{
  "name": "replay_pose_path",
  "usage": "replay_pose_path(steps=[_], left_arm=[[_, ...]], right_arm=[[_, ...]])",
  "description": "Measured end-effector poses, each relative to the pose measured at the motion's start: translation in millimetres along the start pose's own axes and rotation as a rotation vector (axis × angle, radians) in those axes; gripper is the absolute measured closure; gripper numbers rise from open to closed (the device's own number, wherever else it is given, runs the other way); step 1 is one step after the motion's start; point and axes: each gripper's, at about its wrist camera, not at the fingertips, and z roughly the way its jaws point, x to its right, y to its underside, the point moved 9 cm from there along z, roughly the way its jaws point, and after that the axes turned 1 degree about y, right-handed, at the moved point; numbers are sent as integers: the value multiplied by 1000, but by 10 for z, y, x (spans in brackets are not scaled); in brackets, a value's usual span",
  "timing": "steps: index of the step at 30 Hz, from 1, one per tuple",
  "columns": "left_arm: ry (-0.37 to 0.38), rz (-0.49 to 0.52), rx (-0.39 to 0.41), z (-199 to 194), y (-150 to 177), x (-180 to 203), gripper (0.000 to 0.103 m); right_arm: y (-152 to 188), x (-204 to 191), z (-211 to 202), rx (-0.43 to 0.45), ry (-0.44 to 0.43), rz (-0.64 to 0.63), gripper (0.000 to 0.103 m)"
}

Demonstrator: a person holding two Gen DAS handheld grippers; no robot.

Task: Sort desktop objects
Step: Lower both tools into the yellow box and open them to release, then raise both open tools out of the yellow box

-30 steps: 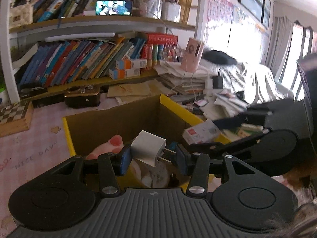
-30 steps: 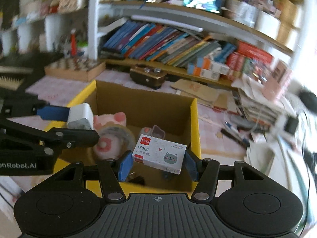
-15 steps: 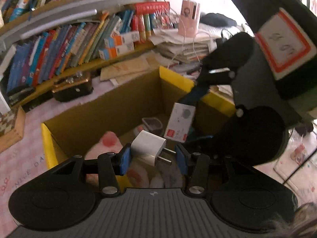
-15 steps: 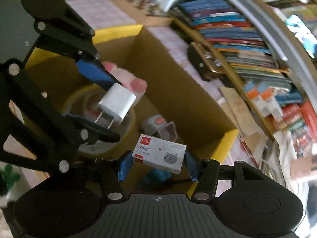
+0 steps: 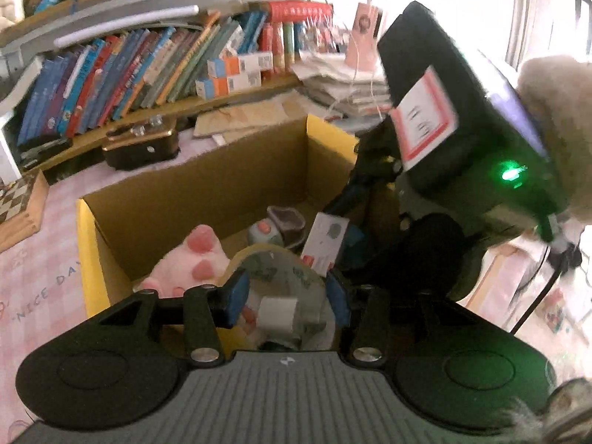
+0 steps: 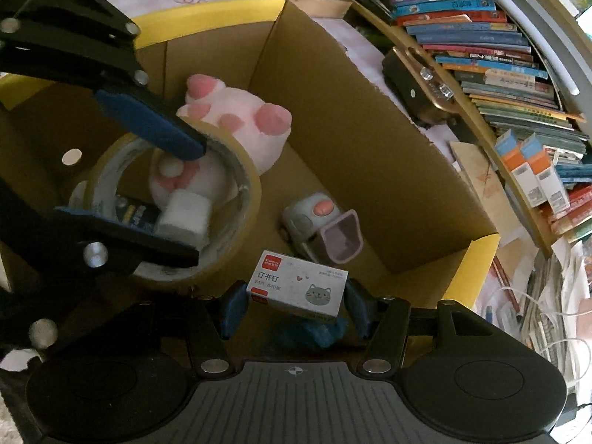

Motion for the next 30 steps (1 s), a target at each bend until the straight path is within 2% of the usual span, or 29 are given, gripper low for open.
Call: replay_pose_path(steps=[2,5,9,18,23,30], left_arm=[[-7,-8,27,-84,-28,-3,55],[-38,-31,82,-262,-78,-45,41],[-84,-95,163,-566,-136,-166,27],[-250,-228,323,-1356,0,-507,3],[-346,-264,349,-1740,286,-711,0],[-453,-343,351,-2130,742,-928,0]], right_arm=[[-9,4,-26,10,7,3,44],[-25,40,-116,37,21,24,44],[-44,109,-321,92,44,86,39],[-42,202,-993,305,121,387,33],[33,126,-1337,397,196,580,29],[210,-185,-1529,442,256,862,26]])
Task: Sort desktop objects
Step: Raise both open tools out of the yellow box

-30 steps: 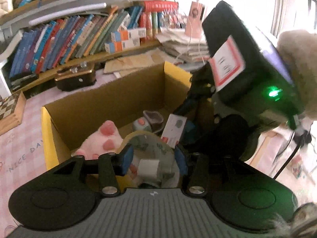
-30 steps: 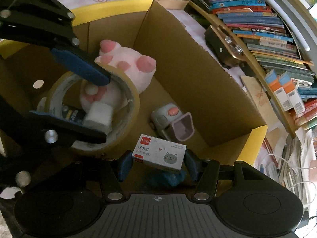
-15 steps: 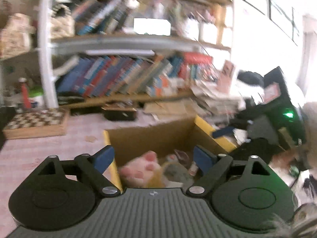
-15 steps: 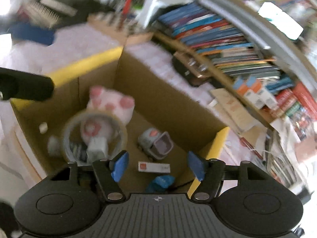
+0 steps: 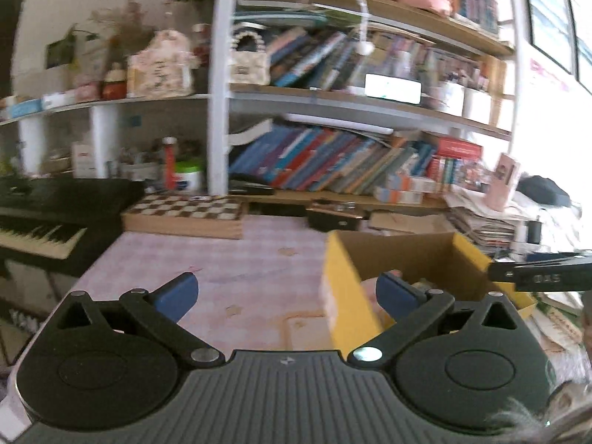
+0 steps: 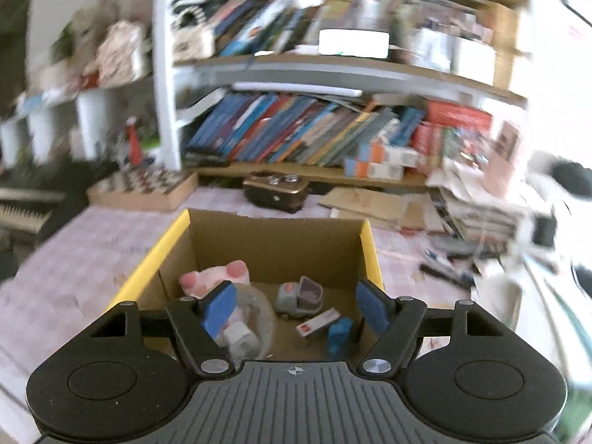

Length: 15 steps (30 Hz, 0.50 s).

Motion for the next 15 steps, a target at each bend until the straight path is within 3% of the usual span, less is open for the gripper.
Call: replay_pose_path(steps=[5,10,15], left_arm=[[-71,29,-5,-190,201,-225,0],[-93,18,-48,-356,411,-386,0],[-90,6,-83,-538,604,-448,0]], right_arm=[[275,-185,-247,-1,29,72,22],[553,-412,-485,-23,37,91,15],[801,-616,-681,-54,41,97,15]])
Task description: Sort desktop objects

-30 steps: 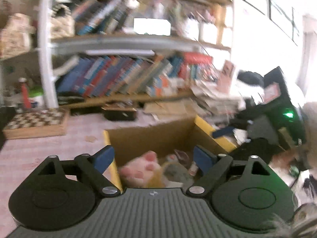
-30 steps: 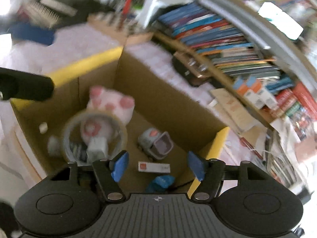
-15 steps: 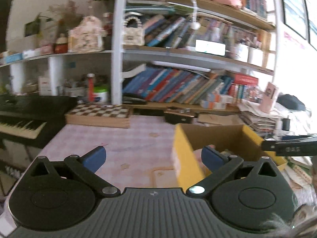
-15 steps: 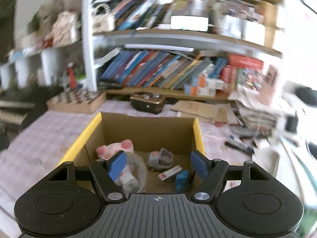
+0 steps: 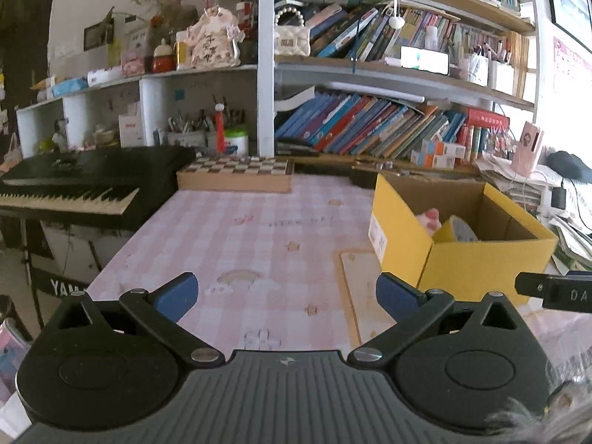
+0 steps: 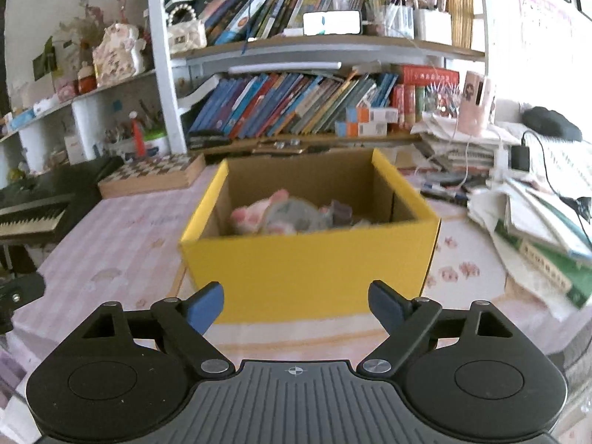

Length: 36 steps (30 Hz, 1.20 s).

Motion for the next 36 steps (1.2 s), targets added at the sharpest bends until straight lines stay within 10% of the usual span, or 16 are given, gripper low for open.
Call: replay_pose_path(steps=[36], left_arm=[[50,33,-72,-484,475,-197,0]], right_arm=[[667,-427,-541,-65,31,5,8]])
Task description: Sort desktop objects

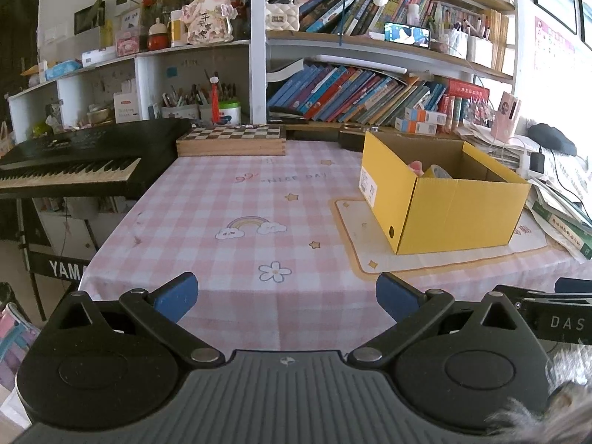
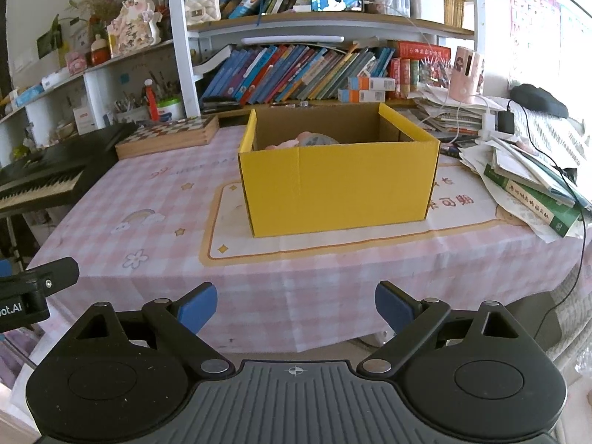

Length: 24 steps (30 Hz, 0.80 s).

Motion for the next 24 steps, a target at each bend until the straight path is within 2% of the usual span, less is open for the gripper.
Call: replay_pose_path(steps=[24], left_arm=[[12,7,-32,57,31,-7,0]], right_arm=[[42,-55,45,-23,-4,-6,7]])
